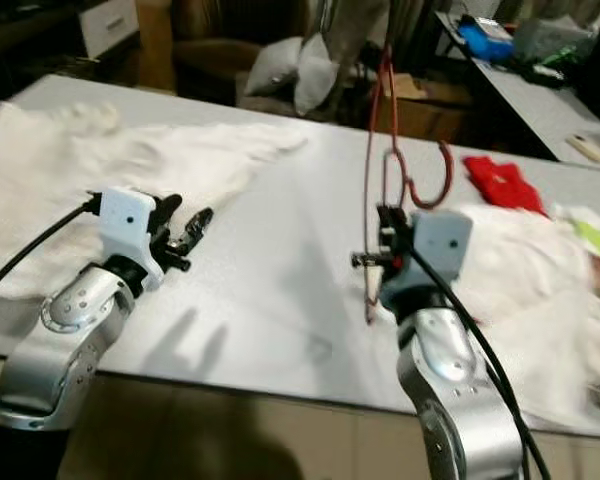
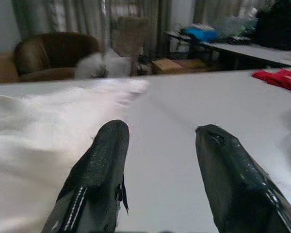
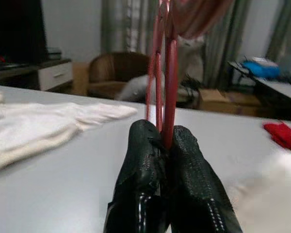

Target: Hang hanger

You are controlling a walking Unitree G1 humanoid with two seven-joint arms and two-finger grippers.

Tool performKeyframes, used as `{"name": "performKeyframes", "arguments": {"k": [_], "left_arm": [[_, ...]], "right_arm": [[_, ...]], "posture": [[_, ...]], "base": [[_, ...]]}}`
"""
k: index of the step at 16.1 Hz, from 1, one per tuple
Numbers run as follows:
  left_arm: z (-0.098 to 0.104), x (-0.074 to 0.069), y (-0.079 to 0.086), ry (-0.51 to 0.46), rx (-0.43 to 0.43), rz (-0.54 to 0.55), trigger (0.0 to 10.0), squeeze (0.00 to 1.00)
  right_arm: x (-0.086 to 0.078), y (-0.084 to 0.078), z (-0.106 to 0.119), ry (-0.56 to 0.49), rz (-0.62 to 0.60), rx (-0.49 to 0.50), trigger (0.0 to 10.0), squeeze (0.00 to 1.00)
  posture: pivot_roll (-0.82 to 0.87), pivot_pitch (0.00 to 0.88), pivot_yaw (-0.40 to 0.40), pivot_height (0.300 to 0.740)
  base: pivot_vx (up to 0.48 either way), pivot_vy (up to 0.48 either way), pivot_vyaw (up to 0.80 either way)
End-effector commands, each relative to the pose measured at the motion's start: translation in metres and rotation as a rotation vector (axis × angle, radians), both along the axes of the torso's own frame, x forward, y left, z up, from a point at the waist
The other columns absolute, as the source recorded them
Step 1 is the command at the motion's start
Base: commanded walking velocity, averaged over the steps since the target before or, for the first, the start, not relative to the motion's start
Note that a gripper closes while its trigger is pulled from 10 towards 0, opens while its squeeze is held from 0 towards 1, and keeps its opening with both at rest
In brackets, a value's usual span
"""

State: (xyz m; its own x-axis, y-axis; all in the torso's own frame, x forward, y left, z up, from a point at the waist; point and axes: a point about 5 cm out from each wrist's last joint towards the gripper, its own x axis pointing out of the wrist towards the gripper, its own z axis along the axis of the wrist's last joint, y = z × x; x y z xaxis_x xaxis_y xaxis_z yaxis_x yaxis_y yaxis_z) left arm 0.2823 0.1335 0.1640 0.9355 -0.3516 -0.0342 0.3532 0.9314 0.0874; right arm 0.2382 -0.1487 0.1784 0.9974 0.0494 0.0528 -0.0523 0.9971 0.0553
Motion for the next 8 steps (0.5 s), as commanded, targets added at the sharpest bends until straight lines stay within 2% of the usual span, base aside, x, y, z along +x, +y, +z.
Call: {"name": "performKeyframes", "arguments": {"k": [1, 3, 5, 6, 8], "left_arm": [[0.004, -0.001, -0.011, -0.016, -0.004, -0.036, 10.0, 0.00], [0.002, -0.001, -0.014, -0.012, 0.003, -0.041, 10.0, 0.00], [0.004, -0.001, -0.016, -0.014, -0.008, -0.046, 10.0, 0.00], [0.005, -0.001, -0.017, -0.015, -0.011, -0.050, 10.0, 0.00], [0.006, -0.001, -0.016, -0.017, -0.009, -0.049, 10.0, 0.00]], "right_arm": [[0.000, -0.006, 0.001, -0.004, -0.027, -0.007, 10.0, 0.00], [0.002, -0.003, 0.001, -0.016, -0.031, -0.016, 10.0, 0.00], [0.002, -0.004, 0.005, -0.030, -0.057, -0.087, 10.0, 0.00], [0.002, 0.000, 0.008, -0.047, -0.011, -0.038, 10.0, 0.00], [0.002, -0.002, 0.018, -0.093, -0.042, -0.022, 10.0, 0.00]], "posture": [[0.01, 0.002, -0.069, 0.740], [0.00, 0.011, -0.065, 0.740], [0.00, 0.015, -0.063, 0.740], [0.00, 0.022, -0.061, 0.740], [0.00, 0.029, -0.060, 0.740]], "base": [[0.000, -0.480, 0.00], [0.000, -0.480, 0.00], [0.000, -0.480, 0.00], [0.000, -0.480, 0.00], [0.000, -0.480, 0.00]]}}
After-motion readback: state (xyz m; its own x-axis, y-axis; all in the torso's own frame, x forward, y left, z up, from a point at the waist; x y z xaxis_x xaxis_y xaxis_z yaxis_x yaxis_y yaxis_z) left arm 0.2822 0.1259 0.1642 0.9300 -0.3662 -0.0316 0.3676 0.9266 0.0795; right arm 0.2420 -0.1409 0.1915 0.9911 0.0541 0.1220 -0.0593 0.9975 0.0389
